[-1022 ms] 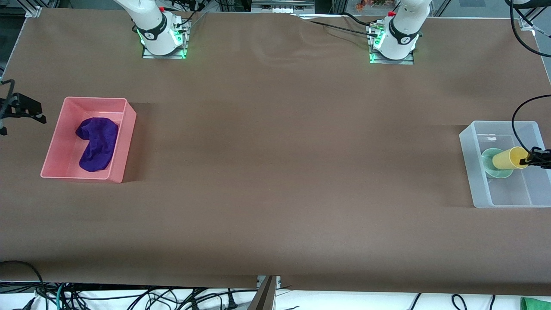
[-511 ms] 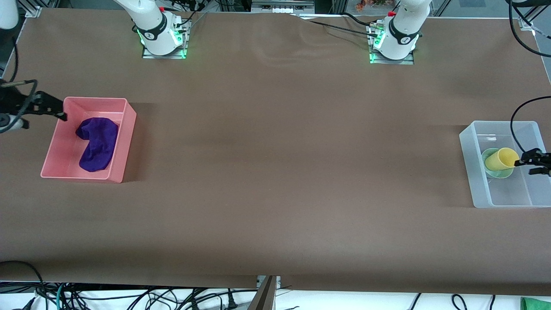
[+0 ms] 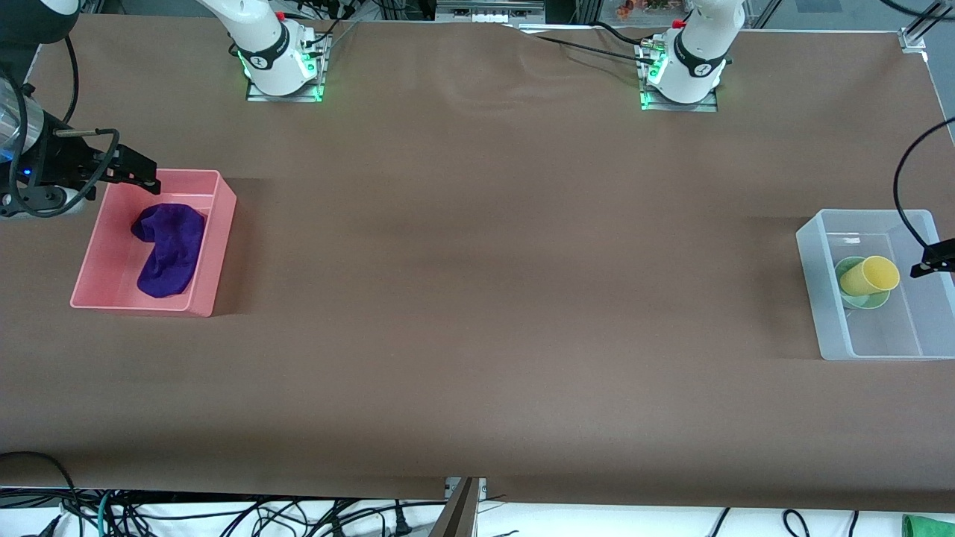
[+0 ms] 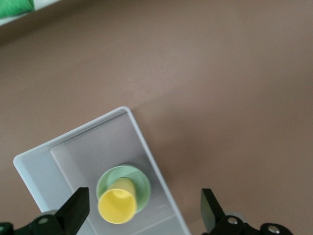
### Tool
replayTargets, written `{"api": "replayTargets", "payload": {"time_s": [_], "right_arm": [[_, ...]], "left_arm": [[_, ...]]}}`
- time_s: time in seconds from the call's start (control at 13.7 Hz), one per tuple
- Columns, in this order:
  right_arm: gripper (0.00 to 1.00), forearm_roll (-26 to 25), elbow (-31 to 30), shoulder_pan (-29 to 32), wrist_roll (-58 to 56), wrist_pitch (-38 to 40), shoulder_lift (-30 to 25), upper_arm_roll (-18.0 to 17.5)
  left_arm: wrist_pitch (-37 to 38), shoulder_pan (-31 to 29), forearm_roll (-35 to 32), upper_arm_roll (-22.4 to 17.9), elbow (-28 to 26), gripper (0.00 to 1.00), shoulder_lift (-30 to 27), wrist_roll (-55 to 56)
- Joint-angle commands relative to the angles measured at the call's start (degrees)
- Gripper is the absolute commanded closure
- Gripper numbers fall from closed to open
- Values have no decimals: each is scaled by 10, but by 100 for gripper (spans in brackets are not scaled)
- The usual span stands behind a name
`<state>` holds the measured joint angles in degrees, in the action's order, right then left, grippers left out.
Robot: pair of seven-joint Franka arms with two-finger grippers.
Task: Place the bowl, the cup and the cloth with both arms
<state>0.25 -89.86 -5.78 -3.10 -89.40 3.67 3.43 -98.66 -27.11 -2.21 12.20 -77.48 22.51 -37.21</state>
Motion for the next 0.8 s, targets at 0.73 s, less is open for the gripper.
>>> {"api": "replayTargets", "payload": {"time_s": [0.73], "right_arm": [[0, 4, 12, 9, 3, 7, 8, -2]], "left_arm": [[16, 314, -8, -130, -243, 0, -255, 408]]}}
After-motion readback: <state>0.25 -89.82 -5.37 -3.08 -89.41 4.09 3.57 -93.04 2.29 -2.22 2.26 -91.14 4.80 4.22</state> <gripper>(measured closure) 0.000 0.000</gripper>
